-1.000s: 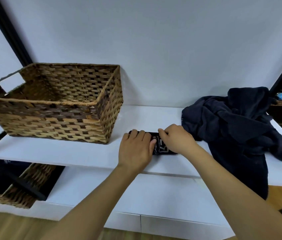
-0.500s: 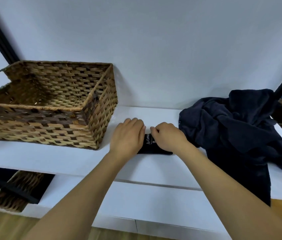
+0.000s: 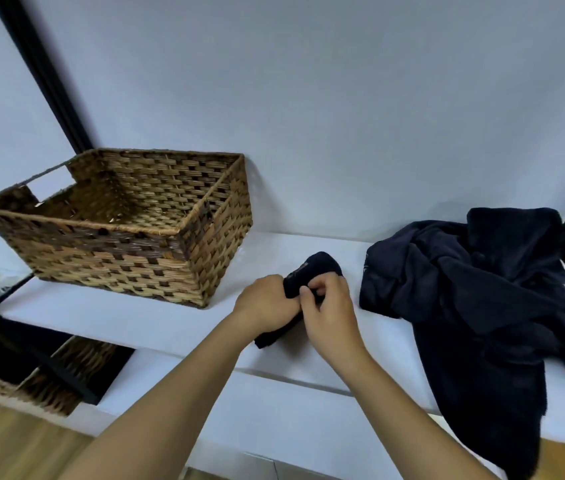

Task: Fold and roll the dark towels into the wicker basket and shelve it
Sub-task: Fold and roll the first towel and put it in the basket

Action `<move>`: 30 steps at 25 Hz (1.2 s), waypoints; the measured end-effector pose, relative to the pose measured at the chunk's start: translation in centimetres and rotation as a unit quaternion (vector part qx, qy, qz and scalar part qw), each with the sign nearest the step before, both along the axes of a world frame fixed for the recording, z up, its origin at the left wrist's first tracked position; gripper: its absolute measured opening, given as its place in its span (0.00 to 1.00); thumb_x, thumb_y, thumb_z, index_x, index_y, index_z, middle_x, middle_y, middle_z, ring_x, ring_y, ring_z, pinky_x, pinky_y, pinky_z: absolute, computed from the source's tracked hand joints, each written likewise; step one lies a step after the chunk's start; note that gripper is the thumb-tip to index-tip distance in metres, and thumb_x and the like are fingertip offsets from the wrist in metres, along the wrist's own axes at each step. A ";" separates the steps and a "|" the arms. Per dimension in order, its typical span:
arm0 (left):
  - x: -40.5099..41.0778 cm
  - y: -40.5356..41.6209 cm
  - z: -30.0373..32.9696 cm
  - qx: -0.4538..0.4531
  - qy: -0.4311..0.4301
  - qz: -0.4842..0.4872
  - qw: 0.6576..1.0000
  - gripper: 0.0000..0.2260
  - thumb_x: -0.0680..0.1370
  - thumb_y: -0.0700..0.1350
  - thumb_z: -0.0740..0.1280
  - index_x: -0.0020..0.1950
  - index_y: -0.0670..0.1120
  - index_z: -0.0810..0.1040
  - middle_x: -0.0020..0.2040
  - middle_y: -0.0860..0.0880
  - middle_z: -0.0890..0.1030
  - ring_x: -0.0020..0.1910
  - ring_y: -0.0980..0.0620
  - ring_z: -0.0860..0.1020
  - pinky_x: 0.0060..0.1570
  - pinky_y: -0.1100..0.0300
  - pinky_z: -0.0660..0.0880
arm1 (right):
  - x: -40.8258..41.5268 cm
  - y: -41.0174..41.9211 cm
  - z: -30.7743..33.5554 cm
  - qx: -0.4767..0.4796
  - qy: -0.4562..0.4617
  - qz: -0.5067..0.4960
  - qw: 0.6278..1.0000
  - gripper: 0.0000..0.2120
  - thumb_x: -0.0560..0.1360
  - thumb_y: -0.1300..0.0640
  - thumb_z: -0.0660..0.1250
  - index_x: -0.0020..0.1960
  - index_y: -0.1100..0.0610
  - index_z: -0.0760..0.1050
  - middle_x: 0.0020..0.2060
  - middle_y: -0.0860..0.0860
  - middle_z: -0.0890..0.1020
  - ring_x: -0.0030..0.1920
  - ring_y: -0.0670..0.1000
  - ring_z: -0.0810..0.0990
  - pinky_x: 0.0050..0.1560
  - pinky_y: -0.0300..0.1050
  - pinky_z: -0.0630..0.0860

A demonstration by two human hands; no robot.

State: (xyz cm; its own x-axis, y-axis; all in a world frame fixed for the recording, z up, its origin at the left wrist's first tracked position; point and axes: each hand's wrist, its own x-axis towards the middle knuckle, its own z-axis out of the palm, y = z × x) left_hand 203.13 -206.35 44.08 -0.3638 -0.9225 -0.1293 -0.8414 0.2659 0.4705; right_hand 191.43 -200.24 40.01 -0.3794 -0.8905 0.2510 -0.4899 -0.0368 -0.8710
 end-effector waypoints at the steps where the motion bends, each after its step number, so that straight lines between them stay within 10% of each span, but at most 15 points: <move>1: -0.1 0.5 0.4 0.049 0.048 0.008 0.998 0.13 0.76 0.54 0.62 0.40 0.45 0.73 0.38 0.49 0.81 0.37 0.48 0.79 0.35 0.58 0.71 | 0.5 0.7 0.4 0.032 -0.091 0.014 0.995 0.07 0.80 0.56 0.65 0.57 0.54 0.71 0.54 0.47 0.69 0.53 0.42 0.73 0.48 0.28 0.69; 6: -1.1 5.4 2.7 0.144 0.253 0.005 0.957 0.06 0.76 0.41 0.65 0.42 0.49 0.79 0.37 0.50 0.82 0.36 0.55 0.80 0.36 0.63 0.76 | 0.8 1.8 1.8 0.046 -0.205 0.028 0.977 0.23 0.82 0.50 0.62 0.74 0.50 0.60 0.67 0.45 0.63 0.68 0.44 0.66 0.69 0.42 0.66; 11: -1.1 9.4 4.5 0.117 0.361 -0.031 0.925 0.18 0.81 0.35 0.62 0.62 0.57 0.75 0.53 0.58 0.84 0.54 0.64 0.81 0.50 0.70 0.76 | -0.9 2.7 4.6 0.074 -0.244 0.110 0.961 0.16 0.79 0.43 0.65 0.64 0.47 0.73 0.54 0.44 0.83 0.53 0.42 0.82 0.58 0.44 0.77; 16: 2.8 7.9 6.6 -0.063 0.078 -0.087 0.991 0.16 0.83 0.44 0.62 0.71 0.53 0.70 0.63 0.53 0.76 0.61 0.55 0.75 0.58 0.59 0.75 | -2.1 2.3 7.4 0.106 -0.269 0.213 0.933 0.17 0.73 0.51 0.75 0.59 0.47 0.75 0.51 0.49 0.85 0.50 0.50 0.86 0.55 0.52 0.82; 21: 6.5 4.8 11.1 -0.463 -0.205 -0.171 0.845 0.29 0.74 0.42 0.62 0.76 0.49 0.68 0.75 0.53 0.70 0.77 0.45 0.65 0.73 0.48 0.66 | -0.4 0.5 11.6 0.079 -0.035 0.268 0.960 0.22 0.71 0.54 0.76 0.60 0.43 0.72 0.51 0.40 0.82 0.49 0.37 0.81 0.48 0.36 0.77; 30: 13.9 -6.4 16.8 -0.468 -0.189 -0.126 0.854 0.20 0.71 0.48 0.68 0.63 0.49 0.72 0.56 0.51 0.77 0.53 0.48 0.74 0.38 0.51 0.77 | 5.4 -7.2 19.9 -0.015 0.355 0.169 0.919 0.27 0.70 0.37 0.69 0.66 0.40 0.66 0.52 0.39 0.78 0.48 0.49 0.80 0.43 0.47 0.78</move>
